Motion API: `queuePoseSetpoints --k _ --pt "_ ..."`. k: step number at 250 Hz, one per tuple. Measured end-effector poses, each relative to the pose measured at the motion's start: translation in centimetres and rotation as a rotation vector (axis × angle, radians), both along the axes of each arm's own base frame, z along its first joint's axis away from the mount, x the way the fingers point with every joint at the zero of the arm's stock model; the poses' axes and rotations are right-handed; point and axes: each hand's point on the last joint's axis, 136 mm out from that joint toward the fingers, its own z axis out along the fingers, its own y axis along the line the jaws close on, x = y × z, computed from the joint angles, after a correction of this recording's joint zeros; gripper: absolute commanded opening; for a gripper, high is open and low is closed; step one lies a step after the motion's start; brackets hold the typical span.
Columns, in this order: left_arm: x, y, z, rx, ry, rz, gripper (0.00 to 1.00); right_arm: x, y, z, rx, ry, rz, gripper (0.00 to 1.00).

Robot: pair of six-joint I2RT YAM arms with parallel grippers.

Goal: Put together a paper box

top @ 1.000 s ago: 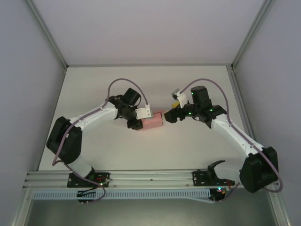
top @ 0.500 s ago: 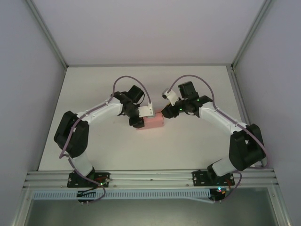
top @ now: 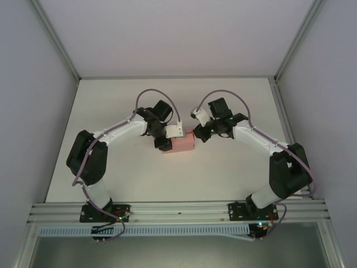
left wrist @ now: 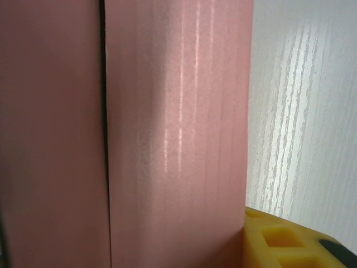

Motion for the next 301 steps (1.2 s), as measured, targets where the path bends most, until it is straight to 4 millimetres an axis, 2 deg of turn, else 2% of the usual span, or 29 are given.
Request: queuePoseSetpoints --k 24,89,158,245,301 --pt "-0.05 -0.01 -0.02 0.009 -0.003 -0.002 0.42 -0.09 0.1 0.01 0.013 0.038 -0.044 0.0" --pt "-0.12 -0.1 -0.06 0.034 -0.007 -0.005 0.42 -0.3 0.33 -0.07 0.074 0.207 -0.267 0.0" --pt "0.03 -0.47 0.06 0.032 -0.01 -0.006 0.42 -0.19 0.21 0.21 0.12 0.266 -0.459 0.0" --pt "0.3 -0.46 -0.09 0.042 -0.011 0.001 0.43 0.21 0.43 -0.07 0.176 0.293 -0.529 0.02" --pt "0.35 -0.51 -0.07 0.04 -0.01 0.012 0.43 0.26 0.28 -0.34 0.226 0.189 -0.51 0.0"
